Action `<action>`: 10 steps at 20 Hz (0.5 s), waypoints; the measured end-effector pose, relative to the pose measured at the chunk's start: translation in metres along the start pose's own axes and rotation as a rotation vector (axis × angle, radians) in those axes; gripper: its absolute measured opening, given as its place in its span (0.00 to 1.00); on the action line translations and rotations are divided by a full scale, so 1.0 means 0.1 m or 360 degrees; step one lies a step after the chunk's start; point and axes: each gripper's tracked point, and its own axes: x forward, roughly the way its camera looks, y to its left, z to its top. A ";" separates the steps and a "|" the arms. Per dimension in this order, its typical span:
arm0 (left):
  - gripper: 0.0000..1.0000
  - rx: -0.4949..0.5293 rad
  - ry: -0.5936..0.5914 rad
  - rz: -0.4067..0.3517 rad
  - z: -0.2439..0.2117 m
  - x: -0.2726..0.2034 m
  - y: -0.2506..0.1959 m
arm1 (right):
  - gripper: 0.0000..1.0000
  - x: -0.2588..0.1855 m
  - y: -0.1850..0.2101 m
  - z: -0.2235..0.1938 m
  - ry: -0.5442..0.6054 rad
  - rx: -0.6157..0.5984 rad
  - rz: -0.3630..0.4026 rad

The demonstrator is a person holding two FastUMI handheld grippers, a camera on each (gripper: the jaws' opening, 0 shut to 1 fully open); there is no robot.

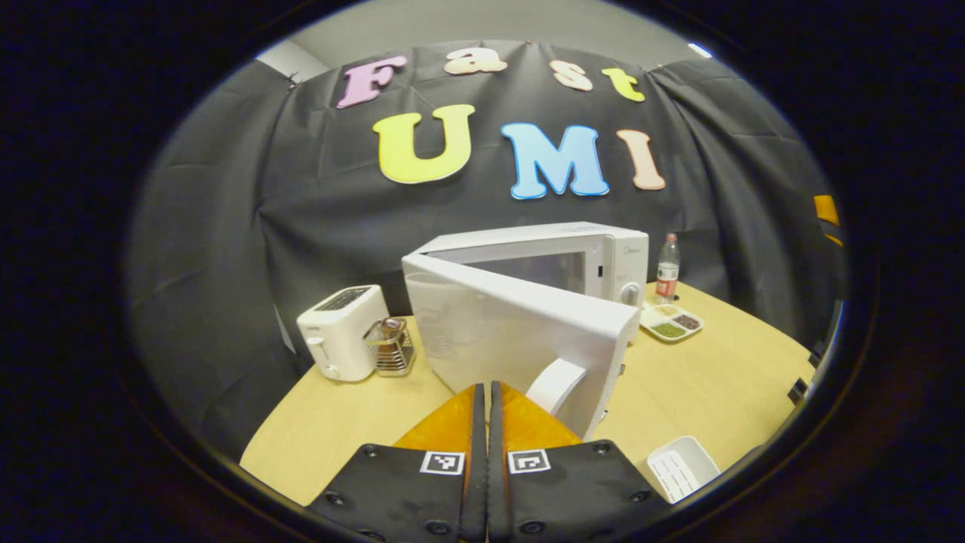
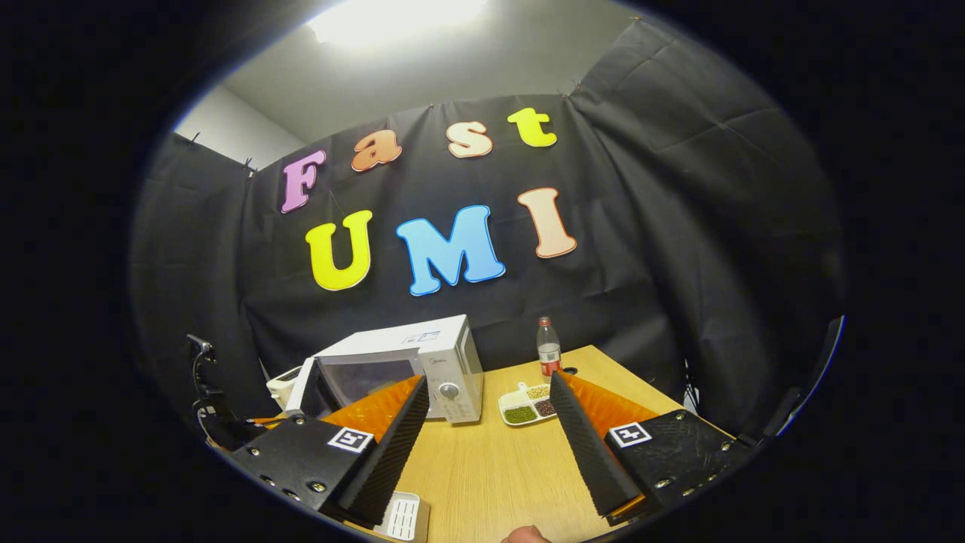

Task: Open the microwave oven with the left hand, put the food in, and close the microwave oven.

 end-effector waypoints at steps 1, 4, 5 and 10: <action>0.07 0.0004 0.0004 -0.0041 0.03 0.10 -0.10 | 0.98 0.01 -0.03 -0.02 0.0010 0.0006 -0.0023; 0.07 0.0017 0.0002 -0.0166 0.15 0.40 -0.37 | 0.97 0.08 -0.06 -0.03 0.0008 0.0023 -0.0077; 0.07 0.0018 0.0001 -0.0200 0.18 0.48 -0.44 | 0.98 0.11 -0.06 -0.04 0.0019 0.0024 -0.0095; 0.07 0.0041 -0.0034 -0.0344 0.38 0.87 -0.73 | 0.98 0.22 -0.01 -0.06 0.0028 -0.0042 -0.0142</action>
